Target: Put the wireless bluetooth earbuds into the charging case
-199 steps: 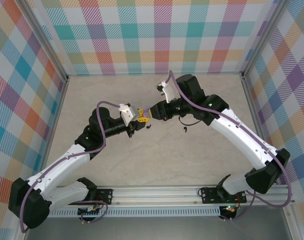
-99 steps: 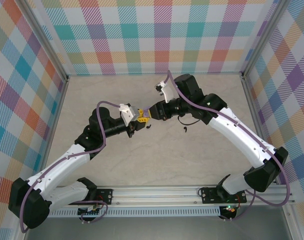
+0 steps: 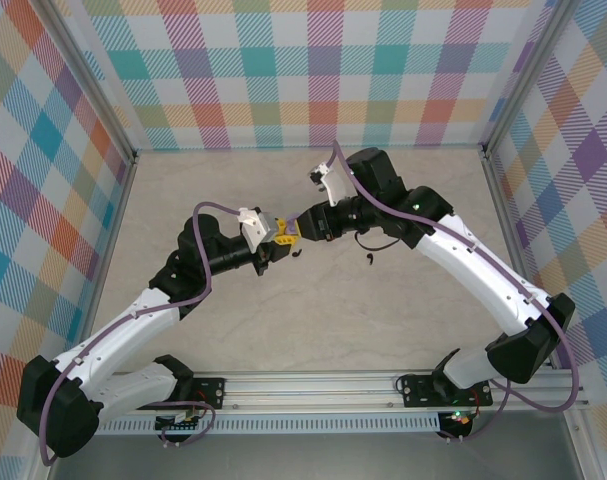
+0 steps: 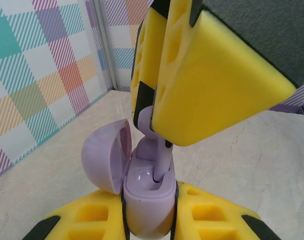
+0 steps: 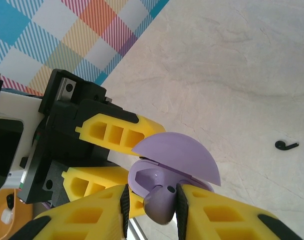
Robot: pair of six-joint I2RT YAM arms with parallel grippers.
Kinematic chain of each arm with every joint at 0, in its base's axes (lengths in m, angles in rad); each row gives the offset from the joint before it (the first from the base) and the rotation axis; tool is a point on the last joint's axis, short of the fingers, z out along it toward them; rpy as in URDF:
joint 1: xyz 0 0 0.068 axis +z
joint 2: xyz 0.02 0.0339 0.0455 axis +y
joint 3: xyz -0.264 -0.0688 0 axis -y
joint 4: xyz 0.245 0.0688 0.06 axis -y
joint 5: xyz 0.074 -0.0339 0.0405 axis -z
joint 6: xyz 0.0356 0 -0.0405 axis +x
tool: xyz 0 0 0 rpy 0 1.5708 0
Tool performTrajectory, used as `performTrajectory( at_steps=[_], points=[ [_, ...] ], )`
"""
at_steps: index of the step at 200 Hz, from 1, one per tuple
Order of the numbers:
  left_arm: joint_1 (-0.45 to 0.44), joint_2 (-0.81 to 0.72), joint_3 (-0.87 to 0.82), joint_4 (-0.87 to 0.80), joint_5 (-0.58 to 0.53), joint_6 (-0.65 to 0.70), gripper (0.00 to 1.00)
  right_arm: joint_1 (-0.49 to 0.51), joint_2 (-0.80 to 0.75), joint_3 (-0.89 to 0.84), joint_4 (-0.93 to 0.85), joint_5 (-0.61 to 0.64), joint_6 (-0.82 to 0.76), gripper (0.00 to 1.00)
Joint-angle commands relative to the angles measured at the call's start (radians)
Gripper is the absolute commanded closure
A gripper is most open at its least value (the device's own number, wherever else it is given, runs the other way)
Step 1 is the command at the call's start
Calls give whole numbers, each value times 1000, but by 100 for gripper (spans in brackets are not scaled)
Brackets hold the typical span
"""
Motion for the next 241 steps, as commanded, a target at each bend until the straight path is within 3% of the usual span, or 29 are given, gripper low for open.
performTrajectory(
  at_steps=[1, 94, 138, 241],
  points=[
    [-12, 0, 40, 29, 52, -20, 90, 2, 23, 34, -31, 33, -22, 67],
    [-12, 61, 66, 50, 118, -101, 90, 6, 49, 66, -50, 44, -29, 66],
    [-12, 96, 79, 59, 137, -150, 90, 9, 22, 60, -39, 80, -46, 52],
    [-11, 130, 109, 76, 228, -181, 90, 14, -4, 56, -74, 0, -122, 50]
  ],
)
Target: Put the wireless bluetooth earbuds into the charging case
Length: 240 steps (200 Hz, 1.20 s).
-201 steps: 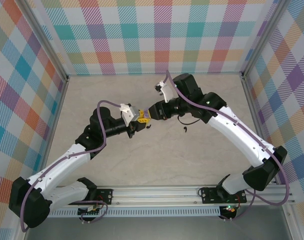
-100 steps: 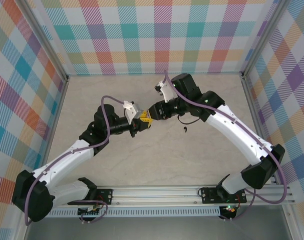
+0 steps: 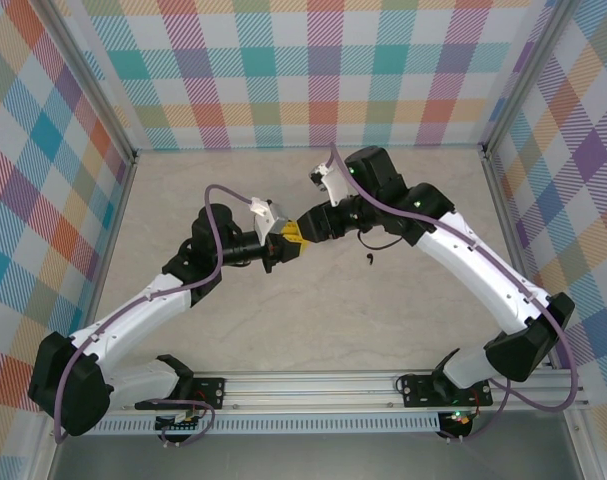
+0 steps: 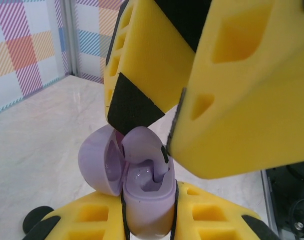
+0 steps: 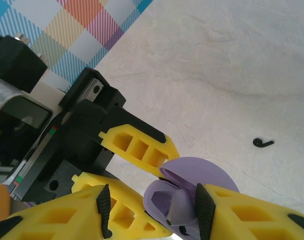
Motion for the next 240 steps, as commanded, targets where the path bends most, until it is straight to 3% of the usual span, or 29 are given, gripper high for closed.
performTrajectory(
  at_steps=[1, 61, 124, 153, 207, 240],
  points=[
    [-10, 2, 44, 64, 78, -7, 90, 8, -13, 22, -15, -43, -44, 50],
    [-10, 31, 66, 53, 102, -21, 90, 10, -39, 8, 5, -18, -59, 49],
    [-10, 27, 64, 33, 96, -19, 91, 0, -135, -84, 90, 184, -3, 45],
    [-10, 10, 64, 25, 107, -25, 91, -57, -151, -104, 68, 198, 12, 45],
    [-11, -29, 75, 9, 205, -22, 91, -227, -167, -195, 102, 31, 13, 52],
    [-12, -39, 97, 3, 259, -30, 91, -246, -128, -226, 126, -67, -11, 58]
  ],
)
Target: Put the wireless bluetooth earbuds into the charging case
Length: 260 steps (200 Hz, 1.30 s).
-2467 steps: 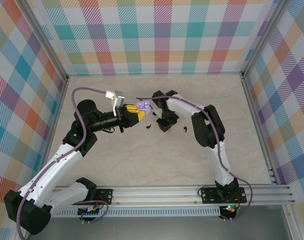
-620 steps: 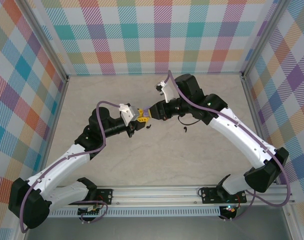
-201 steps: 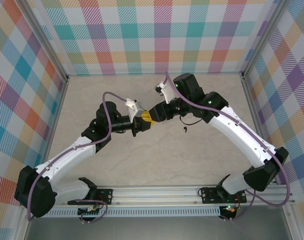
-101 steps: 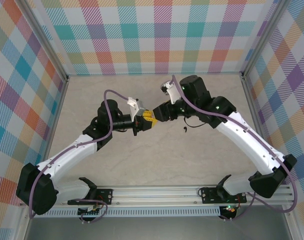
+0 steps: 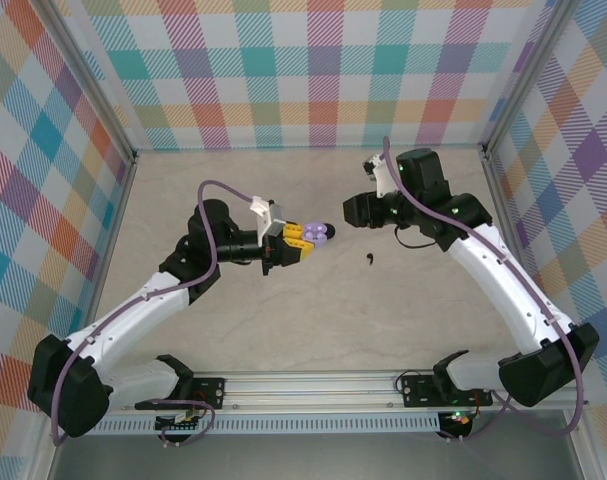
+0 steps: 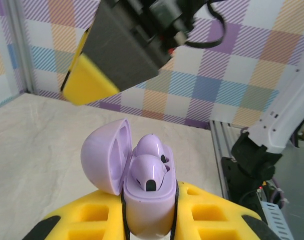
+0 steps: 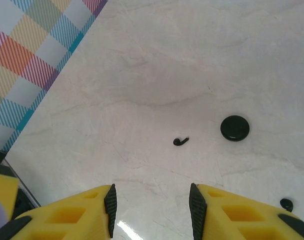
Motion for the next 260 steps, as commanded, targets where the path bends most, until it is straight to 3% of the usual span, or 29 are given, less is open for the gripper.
performTrajectory(
  at_steps=[1, 50, 108, 260],
  points=[
    [-12, -29, 54, 5, 78, -7, 91, 0, 24, -19, 44, -125, -20, 59],
    [-14, -13, 73, -3, 106, -11, 90, -1, 66, -38, 110, -273, -26, 66],
    [-15, 27, 68, -5, 93, -21, 91, -1, 26, -68, 185, -373, -29, 66],
    [-15, 102, 91, -16, 13, -50, 91, -1, 3, -81, 147, -382, -62, 65]
  ],
)
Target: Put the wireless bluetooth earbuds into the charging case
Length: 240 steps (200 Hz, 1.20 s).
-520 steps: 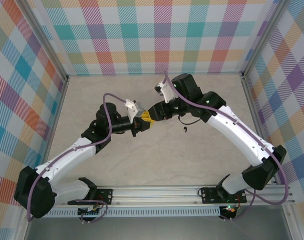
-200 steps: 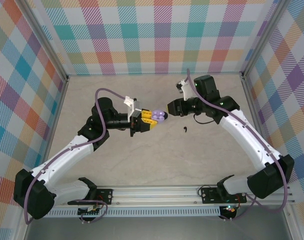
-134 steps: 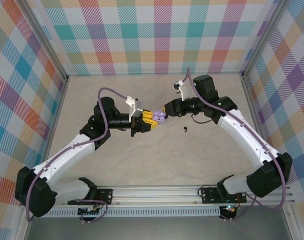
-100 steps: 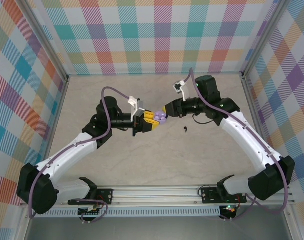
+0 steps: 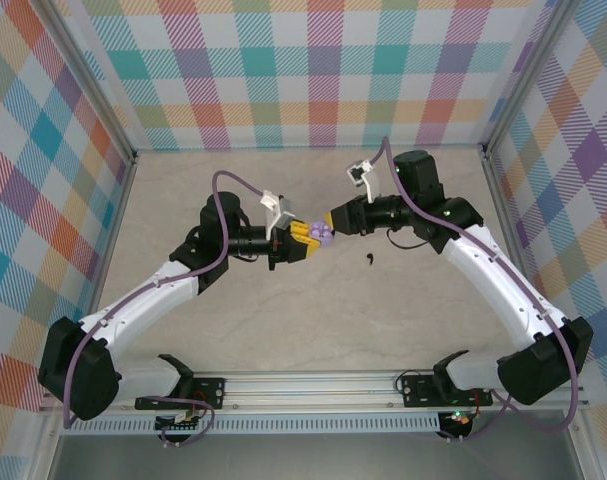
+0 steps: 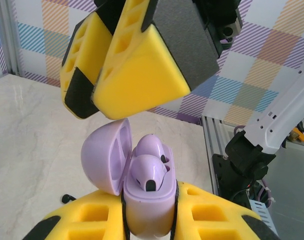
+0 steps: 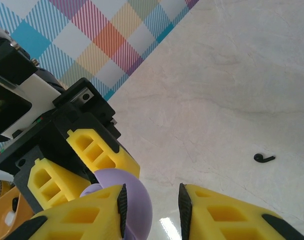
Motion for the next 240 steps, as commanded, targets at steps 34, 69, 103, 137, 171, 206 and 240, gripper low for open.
performTrajectory(
  at_steps=[34, 69, 103, 137, 171, 206, 240],
  points=[
    [-14, 0, 40, 2, 1, -6, 91, 2, -2, -5, 1, -48, -20, 65],
    [-14, 2, 45, -18, -3, 6, 91, 2, -9, 0, 5, -36, -9, 66],
    [-14, -17, 42, -18, 9, 15, 91, -9, -14, 2, -11, 107, 26, 65],
    [-14, -37, 41, -14, 34, 26, 91, -21, 33, 18, -52, 161, 46, 65],
    [-14, -56, 36, -9, 44, 35, 91, -22, 71, 20, -64, 153, 47, 65],
    [-14, -59, 34, 2, 50, 34, 91, -22, 95, 25, -70, 48, 23, 65],
    [-14, -41, 39, -4, 39, 28, 91, -22, 71, 1, -19, -61, 9, 66]
  ],
)
